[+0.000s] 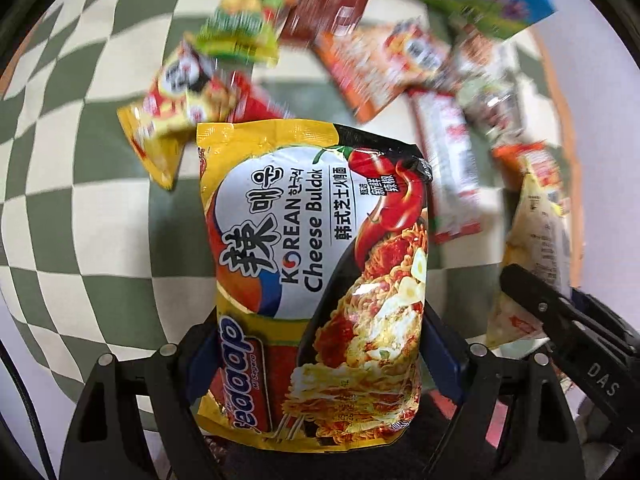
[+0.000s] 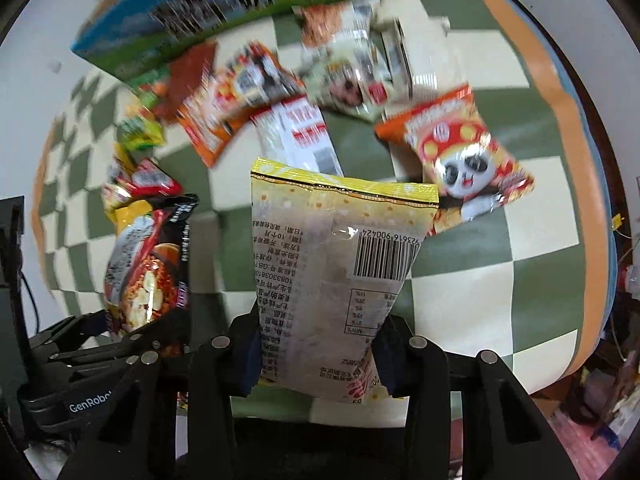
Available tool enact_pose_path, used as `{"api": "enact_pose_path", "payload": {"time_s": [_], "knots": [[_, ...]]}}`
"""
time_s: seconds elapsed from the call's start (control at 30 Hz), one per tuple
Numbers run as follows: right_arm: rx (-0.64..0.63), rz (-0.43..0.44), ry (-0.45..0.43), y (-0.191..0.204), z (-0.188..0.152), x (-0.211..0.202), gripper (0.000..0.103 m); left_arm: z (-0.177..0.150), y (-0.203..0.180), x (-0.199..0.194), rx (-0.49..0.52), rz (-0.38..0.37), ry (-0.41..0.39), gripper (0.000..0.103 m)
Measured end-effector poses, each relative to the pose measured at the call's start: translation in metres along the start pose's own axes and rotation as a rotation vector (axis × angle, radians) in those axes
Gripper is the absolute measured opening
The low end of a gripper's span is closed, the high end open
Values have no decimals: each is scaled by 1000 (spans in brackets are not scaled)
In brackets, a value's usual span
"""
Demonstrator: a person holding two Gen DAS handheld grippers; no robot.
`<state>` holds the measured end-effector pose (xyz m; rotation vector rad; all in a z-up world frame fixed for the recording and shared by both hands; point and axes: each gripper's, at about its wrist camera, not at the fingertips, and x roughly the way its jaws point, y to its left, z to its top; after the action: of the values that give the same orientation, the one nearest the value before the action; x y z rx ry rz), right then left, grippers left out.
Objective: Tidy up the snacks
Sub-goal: 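Carry both bags into the cardboard box and open both tools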
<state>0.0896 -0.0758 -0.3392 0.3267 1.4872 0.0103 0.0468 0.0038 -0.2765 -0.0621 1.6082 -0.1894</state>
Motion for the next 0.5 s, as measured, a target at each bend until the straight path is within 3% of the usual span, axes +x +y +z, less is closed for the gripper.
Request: {"api": "enact_pose_path", "payload": {"time_s": [0.1,0.27,0.37,0.5], "knots": [[-8,40,-49,8,14,-24,47,-23,0,-31,7,-27,-51,85],[-47,114,-133,-14,37,-109,47,-51,-4,-88,-15,-96,-133,85],[-76,164,-177,-19,67,-152,47,-46,-18,-122,-25,-124,-180,85],[-130,196,-233,-16,125,-186,47,-12,-33,-143,-47,-91,-250,85]]}}
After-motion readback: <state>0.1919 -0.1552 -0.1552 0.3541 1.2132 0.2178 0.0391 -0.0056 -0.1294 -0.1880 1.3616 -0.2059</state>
